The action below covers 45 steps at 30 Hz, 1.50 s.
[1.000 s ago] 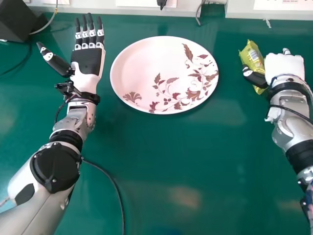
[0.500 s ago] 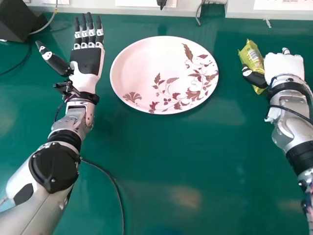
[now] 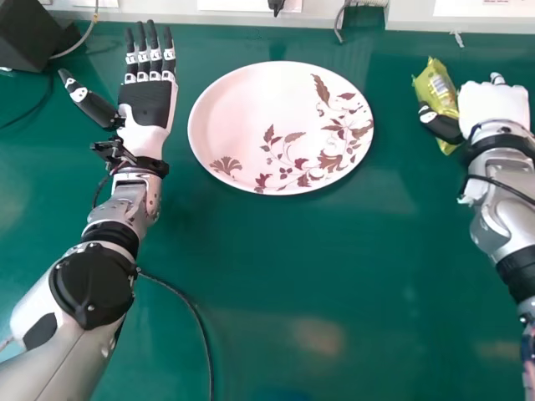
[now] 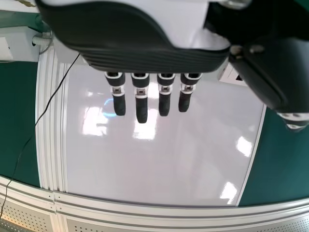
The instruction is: Pick up biscuit and place it in the plate
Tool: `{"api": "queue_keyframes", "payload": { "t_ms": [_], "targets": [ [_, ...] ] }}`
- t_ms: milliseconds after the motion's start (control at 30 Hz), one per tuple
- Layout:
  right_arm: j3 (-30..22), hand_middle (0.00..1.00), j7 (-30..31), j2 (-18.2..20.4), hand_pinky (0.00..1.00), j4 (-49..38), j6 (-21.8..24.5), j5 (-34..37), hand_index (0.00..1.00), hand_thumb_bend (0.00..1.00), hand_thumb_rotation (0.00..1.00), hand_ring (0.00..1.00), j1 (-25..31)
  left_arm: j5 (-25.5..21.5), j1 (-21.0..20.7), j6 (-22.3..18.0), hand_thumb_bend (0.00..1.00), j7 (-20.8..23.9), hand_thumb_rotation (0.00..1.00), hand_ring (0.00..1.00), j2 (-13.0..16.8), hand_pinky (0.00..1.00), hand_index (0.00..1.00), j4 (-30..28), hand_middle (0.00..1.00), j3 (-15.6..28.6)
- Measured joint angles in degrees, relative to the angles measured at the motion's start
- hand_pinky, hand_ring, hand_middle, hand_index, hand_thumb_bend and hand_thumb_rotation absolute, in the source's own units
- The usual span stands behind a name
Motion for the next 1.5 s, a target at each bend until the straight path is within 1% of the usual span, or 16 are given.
{"api": "queue_keyframes", "payload": {
  "t_ms": [100,267,333,533,733,967,1033,1133,1233,1367,1500],
  "targets": [
    [-0.9,0.41,1.4,-0.7,0.16,-2.8,0.7,-0.1,0.52,0.51,0.00,0.31,0.7,0.0,0.0,0.0,1.00,0.0,0.45,0.93,0.0,0.92,1.00,0.0,1.00,0.0],
    [-2.2,0.41,4.1,-1.3,0.15,-6.8,2.4,-0.4,0.52,0.51,0.00,0.31,2.0,0.0,0.0,0.0,1.00,0.1,0.45,0.92,0.1,0.90,1.00,0.0,1.00,0.0],
    [-2.4,0.41,5.4,-1.4,0.15,-8.4,3.2,-0.8,0.52,0.51,0.00,0.30,2.1,0.0,0.0,-0.1,1.00,0.1,0.44,0.92,0.0,0.90,1.00,0.0,1.00,-0.1],
    [-3.4,0.41,8.3,-1.4,0.15,-13.8,4.1,-1.0,0.52,0.51,0.00,0.30,2.3,0.1,0.0,-0.4,1.00,0.1,0.48,0.92,0.1,0.91,1.00,0.0,0.99,-0.4],
    [-3.6,0.41,10.3,-1.4,0.15,-18.5,4.9,-2.5,0.51,0.51,0.00,0.30,2.5,0.5,0.0,-0.8,1.00,0.2,0.45,0.91,0.0,0.90,1.00,0.0,0.99,-1.1],
    [-3.5,0.41,11.9,-1.2,0.16,-21.4,5.6,-4.6,0.51,0.51,0.00,0.31,2.5,0.6,0.0,-0.7,1.00,0.2,0.44,0.90,0.0,0.87,1.00,0.0,0.98,-1.3],
    [-3.5,0.41,12.6,-1.0,0.15,-22.3,5.9,-5.2,0.51,0.52,0.00,0.31,2.5,0.6,0.0,-0.8,1.00,0.2,0.43,0.90,0.0,0.88,1.00,0.0,0.98,-1.3],
    [-3.6,0.41,12.9,-0.2,0.15,-23.4,6.2,-5.6,0.52,0.51,0.00,0.31,2.5,0.6,0.0,-0.7,1.00,0.2,0.42,0.90,0.0,0.91,1.00,0.0,0.98,-1.3],
    [-3.5,0.42,13.1,0.7,0.15,-23.7,6.1,-6.0,0.52,0.52,0.00,0.31,2.5,0.6,0.0,-0.4,1.00,0.2,0.43,0.90,0.0,0.90,1.00,0.0,0.97,-1.3],
    [-3.4,0.42,13.2,1.5,0.14,-24.8,5.6,-7.1,0.51,0.52,0.00,0.30,2.5,1.1,0.0,-1.1,1.00,0.2,0.43,0.90,0.0,0.91,1.00,0.0,0.97,-1.7],
    [-3.4,0.42,13.2,2.7,0.15,-25.1,4.9,-7.4,0.51,0.52,0.00,0.31,2.5,1.7,0.0,-1.3,1.00,-0.1,0.43,0.89,0.0,0.90,1.00,0.0,0.97,-2.0]
  ]
}}
